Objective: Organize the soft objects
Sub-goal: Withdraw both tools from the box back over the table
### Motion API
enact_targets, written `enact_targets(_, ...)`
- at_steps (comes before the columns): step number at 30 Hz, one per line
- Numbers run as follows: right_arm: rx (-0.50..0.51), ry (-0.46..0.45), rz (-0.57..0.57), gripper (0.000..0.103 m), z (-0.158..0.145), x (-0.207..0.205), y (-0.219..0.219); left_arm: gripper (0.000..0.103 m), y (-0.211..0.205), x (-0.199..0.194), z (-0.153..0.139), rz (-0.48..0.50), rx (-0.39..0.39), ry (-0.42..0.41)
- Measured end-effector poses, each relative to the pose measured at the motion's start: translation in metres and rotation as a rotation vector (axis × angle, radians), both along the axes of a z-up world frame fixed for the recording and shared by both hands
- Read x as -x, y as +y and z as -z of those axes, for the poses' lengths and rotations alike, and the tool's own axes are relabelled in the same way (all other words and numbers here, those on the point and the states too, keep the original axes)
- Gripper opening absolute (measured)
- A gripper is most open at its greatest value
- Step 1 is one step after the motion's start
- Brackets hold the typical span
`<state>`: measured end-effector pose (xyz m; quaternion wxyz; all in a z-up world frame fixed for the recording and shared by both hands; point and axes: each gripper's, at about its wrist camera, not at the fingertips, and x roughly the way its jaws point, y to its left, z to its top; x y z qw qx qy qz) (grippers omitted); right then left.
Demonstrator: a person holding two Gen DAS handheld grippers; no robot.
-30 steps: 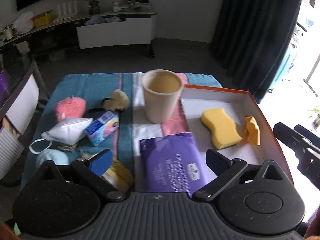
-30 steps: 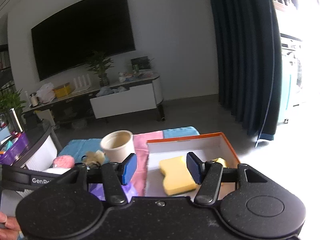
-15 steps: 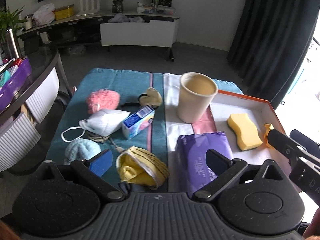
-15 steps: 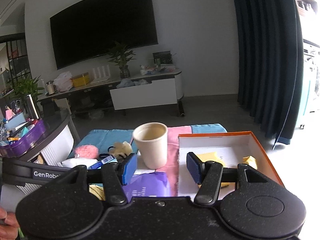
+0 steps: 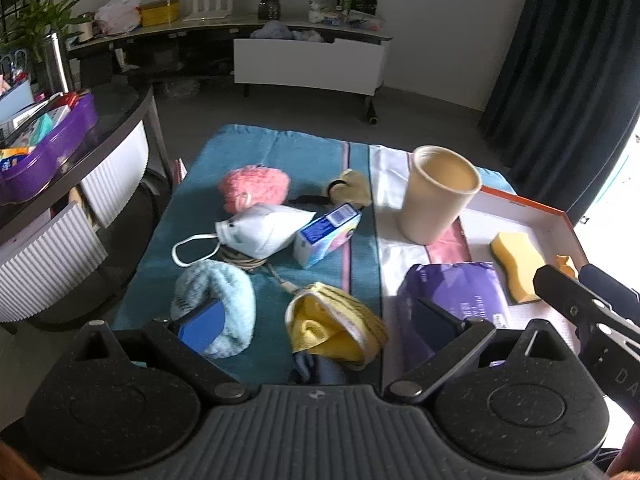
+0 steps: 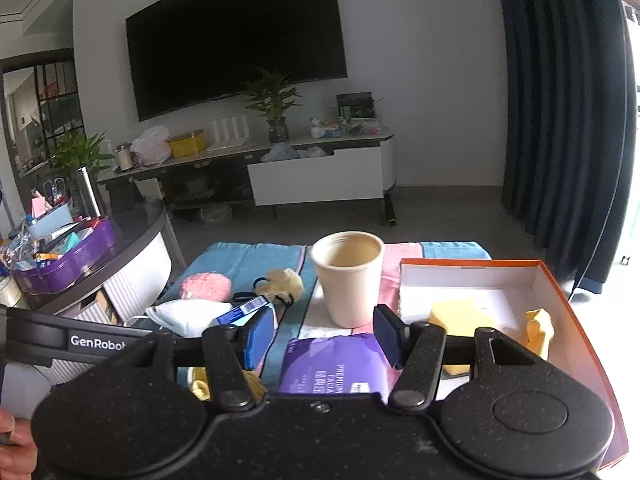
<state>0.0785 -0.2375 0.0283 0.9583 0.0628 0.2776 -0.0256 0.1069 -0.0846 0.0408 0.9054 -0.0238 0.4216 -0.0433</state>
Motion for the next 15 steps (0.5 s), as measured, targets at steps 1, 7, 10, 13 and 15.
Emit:
enact_targets(1,0.0,0.003,-0.005,0.067,0.0,-0.001,0.002,0.103,0.003,0.0,0.0,-0.004,0.0,0.001)
enact_targets(7,0.006,0.014,-0.033,0.067,0.004,-0.004,0.014,0.103,0.016,0.002,0.003,-0.028,0.004,0.008)
enact_targets(10,0.008,0.022,-0.044,0.067,0.006,-0.006,0.019,0.103,0.023,0.002,0.004,-0.039,0.006,0.01)
enact_targets(13,0.009,0.029,-0.055,0.067,0.008,-0.007,0.024,0.103,0.03,0.003,0.005,-0.048,0.01,0.015)
enact_targets(15,0.007,0.035,-0.064,0.067,0.01,-0.008,0.027,0.103,0.034,0.003,0.007,-0.055,0.011,0.018)
